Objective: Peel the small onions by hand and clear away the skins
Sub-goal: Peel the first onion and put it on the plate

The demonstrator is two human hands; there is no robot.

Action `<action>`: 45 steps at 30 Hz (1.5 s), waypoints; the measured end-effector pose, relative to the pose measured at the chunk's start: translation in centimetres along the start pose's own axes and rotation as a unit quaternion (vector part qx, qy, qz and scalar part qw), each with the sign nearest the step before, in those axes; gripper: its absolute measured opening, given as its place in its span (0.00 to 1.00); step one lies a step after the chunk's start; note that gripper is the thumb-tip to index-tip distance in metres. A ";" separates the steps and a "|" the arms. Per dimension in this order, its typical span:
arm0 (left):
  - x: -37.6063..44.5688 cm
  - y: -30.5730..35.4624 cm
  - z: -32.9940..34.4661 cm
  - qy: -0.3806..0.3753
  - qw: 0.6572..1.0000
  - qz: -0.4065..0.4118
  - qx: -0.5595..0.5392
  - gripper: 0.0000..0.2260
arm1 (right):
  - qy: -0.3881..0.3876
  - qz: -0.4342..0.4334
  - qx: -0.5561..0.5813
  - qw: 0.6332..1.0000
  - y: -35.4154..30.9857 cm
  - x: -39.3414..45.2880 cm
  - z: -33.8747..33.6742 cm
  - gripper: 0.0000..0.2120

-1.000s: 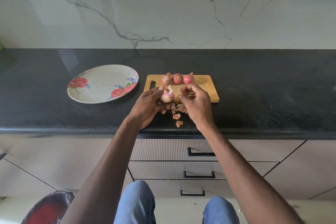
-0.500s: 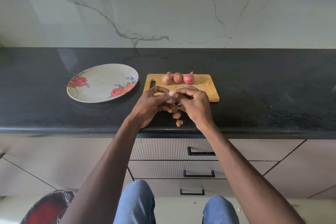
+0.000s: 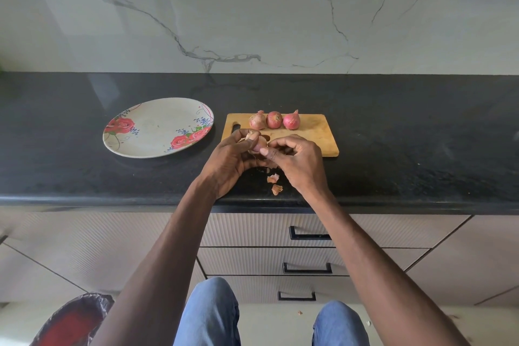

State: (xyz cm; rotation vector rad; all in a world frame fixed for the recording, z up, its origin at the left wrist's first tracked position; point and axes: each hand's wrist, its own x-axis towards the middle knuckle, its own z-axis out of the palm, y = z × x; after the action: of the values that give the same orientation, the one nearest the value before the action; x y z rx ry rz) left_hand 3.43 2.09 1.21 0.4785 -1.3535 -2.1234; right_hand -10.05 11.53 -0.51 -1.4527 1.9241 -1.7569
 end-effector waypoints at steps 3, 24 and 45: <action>-0.1 0.0 0.1 -0.002 1.000 0.004 -0.005 0.05 | -0.004 0.004 -0.009 1.000 0.0 0.0 0.0 0.07; -0.4 0.1 0.1 0.021 1.000 0.011 -0.020 0.14 | 0.066 -0.033 -0.014 0.997 -0.1 -0.3 -0.4 0.08; -0.3 0.2 -0.1 0.074 0.997 0.006 0.000 0.06 | -0.010 -0.114 -0.043 0.993 0.2 -0.4 0.0 0.10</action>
State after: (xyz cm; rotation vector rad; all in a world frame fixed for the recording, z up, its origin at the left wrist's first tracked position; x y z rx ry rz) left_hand 3.77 2.09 1.37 0.6125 -1.2712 -2.0345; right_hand -9.93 11.79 -0.92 -1.7760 1.9114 -1.7587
